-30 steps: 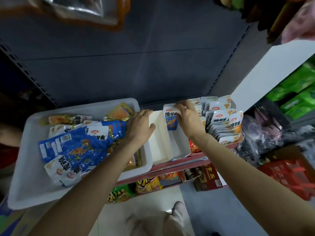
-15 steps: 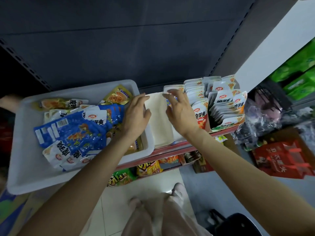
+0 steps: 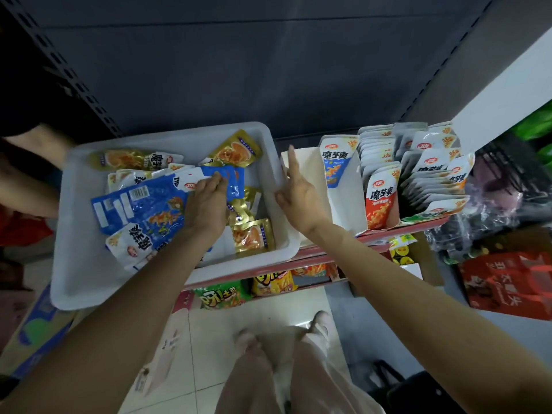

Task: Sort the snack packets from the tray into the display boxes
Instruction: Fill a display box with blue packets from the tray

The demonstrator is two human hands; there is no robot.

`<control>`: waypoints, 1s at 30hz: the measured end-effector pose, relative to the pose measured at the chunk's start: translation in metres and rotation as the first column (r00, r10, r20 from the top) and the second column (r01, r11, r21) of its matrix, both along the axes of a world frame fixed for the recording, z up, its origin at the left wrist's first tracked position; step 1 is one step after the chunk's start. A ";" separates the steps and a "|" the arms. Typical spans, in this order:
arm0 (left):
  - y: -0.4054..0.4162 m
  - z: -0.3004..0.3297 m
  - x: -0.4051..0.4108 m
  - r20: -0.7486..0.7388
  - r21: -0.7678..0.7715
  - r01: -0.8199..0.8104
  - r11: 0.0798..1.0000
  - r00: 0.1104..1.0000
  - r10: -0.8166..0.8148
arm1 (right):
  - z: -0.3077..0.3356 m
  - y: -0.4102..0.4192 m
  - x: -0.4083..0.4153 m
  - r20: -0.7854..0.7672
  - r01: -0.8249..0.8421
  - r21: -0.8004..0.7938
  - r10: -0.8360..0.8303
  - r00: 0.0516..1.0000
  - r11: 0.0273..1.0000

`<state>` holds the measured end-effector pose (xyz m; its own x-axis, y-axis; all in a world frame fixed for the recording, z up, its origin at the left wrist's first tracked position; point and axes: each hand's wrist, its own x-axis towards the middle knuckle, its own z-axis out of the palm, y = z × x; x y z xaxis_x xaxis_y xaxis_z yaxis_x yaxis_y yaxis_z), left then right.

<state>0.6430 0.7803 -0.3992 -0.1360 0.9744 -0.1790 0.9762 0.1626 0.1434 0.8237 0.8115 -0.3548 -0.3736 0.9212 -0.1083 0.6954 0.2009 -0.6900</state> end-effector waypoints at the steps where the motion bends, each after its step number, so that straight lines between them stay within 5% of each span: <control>1: 0.001 0.000 0.000 -0.043 0.021 0.006 1.000 0.999 -0.005 | -0.001 0.002 0.002 0.003 0.023 -0.044 -0.023 1.000 0.999; 12: 0.030 -0.006 0.018 -0.250 -0.017 0.188 0.982 0.950 -0.186 | -0.009 0.008 0.006 -0.090 0.025 -0.146 -0.038 0.995 0.989; 18: 0.027 0.007 0.032 -0.437 -0.112 0.325 0.939 0.832 -0.340 | -0.010 0.007 0.007 -0.126 0.030 -0.155 -0.050 0.991 0.987; 24: 0.023 0.008 0.034 -0.397 0.055 0.282 0.958 0.886 -0.238 | -0.011 0.008 0.007 -0.134 0.041 -0.157 -0.062 0.989 0.987; 30: 0.024 -0.003 0.026 -0.442 -0.021 0.246 0.969 0.867 -0.230 | -0.011 0.006 0.008 -0.112 0.051 -0.147 -0.068 0.991 0.988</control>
<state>0.6690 0.8041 -0.4019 0.0448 0.9917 -0.1205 0.9485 -0.0801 -0.3064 0.8313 0.8176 -0.3654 -0.3368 0.9201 -0.1999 0.6164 0.0550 -0.7855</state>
